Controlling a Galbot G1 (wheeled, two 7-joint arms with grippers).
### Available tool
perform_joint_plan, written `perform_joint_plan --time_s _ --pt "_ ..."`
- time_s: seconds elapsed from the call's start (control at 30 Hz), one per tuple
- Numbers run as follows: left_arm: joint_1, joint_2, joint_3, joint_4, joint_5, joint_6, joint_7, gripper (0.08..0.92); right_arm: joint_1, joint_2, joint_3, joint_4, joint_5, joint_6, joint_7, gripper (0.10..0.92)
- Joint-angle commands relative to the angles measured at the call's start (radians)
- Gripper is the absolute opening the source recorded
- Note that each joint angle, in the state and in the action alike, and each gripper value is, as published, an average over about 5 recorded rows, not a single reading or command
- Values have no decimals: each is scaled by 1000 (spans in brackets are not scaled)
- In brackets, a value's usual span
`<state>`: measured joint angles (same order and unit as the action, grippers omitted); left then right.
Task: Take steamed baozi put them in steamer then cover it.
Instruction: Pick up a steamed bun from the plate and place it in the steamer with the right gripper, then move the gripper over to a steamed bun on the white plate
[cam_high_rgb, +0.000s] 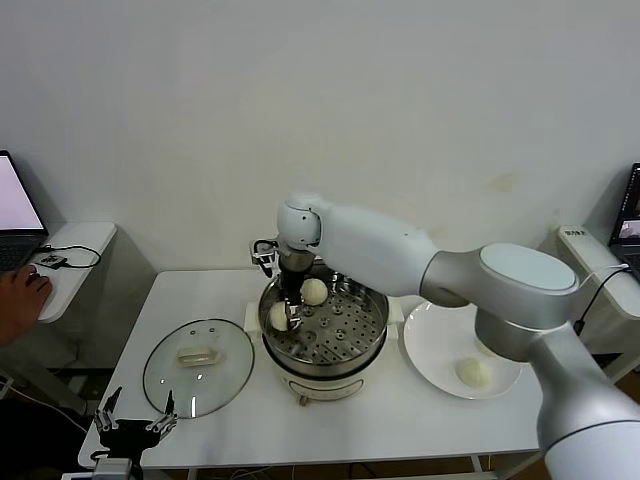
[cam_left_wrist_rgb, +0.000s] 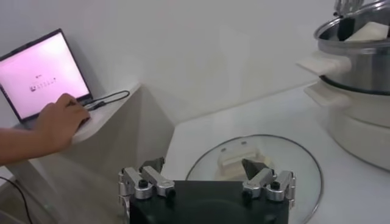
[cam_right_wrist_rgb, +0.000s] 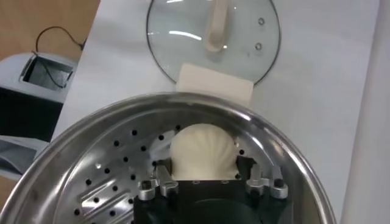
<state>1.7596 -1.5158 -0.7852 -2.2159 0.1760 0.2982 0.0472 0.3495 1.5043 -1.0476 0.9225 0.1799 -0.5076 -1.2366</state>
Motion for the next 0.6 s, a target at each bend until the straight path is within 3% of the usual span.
perform_joint_plan --time_s 0.03,0.37,0.6 --pt "0 -3 4 -6 1 1 2 823 6 -58 27 45 2 -2 8 814" --pt "-1 -4 13 -15 4 6 10 823 163 -479 49 420 32 24 -43 823" --pt "7 -4 20 -16 6 9 13 823 163 -757 120 547 58 60 -78 823"
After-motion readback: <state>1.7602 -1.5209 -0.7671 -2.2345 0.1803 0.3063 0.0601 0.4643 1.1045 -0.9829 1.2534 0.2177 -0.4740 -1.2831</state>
